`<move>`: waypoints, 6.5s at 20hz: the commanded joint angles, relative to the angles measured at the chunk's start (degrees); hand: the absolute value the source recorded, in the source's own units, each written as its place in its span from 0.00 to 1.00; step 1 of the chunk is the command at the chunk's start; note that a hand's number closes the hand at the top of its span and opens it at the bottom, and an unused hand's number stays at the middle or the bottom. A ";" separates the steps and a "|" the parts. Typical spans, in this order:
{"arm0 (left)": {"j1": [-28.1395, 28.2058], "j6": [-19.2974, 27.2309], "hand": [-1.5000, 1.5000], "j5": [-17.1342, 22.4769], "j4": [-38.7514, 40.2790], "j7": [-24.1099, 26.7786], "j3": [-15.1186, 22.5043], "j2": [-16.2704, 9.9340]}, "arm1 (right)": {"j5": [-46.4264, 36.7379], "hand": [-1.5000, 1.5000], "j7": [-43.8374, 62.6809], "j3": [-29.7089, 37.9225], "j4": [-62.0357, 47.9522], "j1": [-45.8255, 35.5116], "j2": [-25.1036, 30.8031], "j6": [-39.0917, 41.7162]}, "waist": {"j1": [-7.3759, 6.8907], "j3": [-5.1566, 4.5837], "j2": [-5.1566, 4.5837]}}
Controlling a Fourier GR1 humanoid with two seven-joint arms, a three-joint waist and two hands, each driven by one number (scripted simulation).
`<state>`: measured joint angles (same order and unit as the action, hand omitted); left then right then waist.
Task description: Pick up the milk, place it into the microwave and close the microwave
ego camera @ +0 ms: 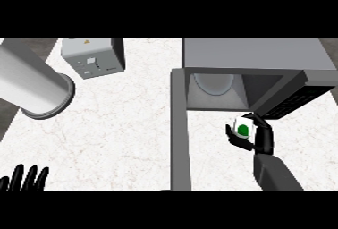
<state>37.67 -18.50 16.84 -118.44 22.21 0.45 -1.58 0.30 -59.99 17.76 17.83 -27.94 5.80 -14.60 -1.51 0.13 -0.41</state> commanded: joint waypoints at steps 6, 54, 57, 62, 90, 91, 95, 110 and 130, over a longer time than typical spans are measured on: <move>1.42 -1.95 0.00 2.29 -1.28 -0.57 -1.24 -0.73 | 1.20 1.00 -7.72 1.12 -0.53 -3.19 -1.11 3.30 | 0.06 -0.02 0.08; 2.70 -6.19 0.00 4.86 1.03 0.64 -7.39 -1.04 | -0.42 1.00 38.39 -29.81 50.25 8.90 -5.80 -16.23 | 0.59 -0.13 0.33; 4.05 -7.05 0.00 4.63 1.39 0.49 -6.27 -0.55 | 3.33 1.00 33.78 -26.39 38.71 3.22 -5.80 -14.48 | 0.21 -0.10 0.23; -0.69 -6.42 0.00 6.67 3.91 -0.18 -10.20 -1.97 | 7.10 1.00 26.74 -17.88 23.33 -6.62 -4.91 -9.93 | -0.02 -0.07 -0.08; 0.73 -9.75 0.00 5.03 3.38 -0.56 -7.28 -1.13 | 0.88 1.00 15.53 -13.04 -8.98 -27.90 4.52 -25.38 | -5.59 0.18 -2.45; -0.29 -10.32 0.00 7.00 4.66 -0.95 -8.89 -2.43 | 1.90 1.00 14.35 -12.00 -8.15 -27.57 5.53 -23.13 | -5.24 0.19 -2.61; -1.31 -10.13 0.00 6.63 4.76 -0.53 -8.90 -2.23 | 2.85 1.00 11.16 -10.35 -7.17 -28.08 5.02 -24.46 | -5.72 0.21 -2.91; -5.28 -10.49 0.00 5.33 7.98 -0.87 -7.93 -2.50 | 0.07 1.00 13.76 -9.57 -10.15 -32.19 7.44 -39.70 | -7.08 0.14 -3.53; -7.47 -10.16 0.00 3.70 8.49 -0.82 -8.79 -3.56 | -13.03 0.00 29.25 -21.62 -16.97 -32.17 3.79 -35.31 | -9.14 0.29 -3.77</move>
<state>30.33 -28.50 20.16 -109.92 21.25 -7.85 -4.89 -12.59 -31.00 -3.73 0.86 -58.81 10.31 -53.61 -10.67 0.33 -4.33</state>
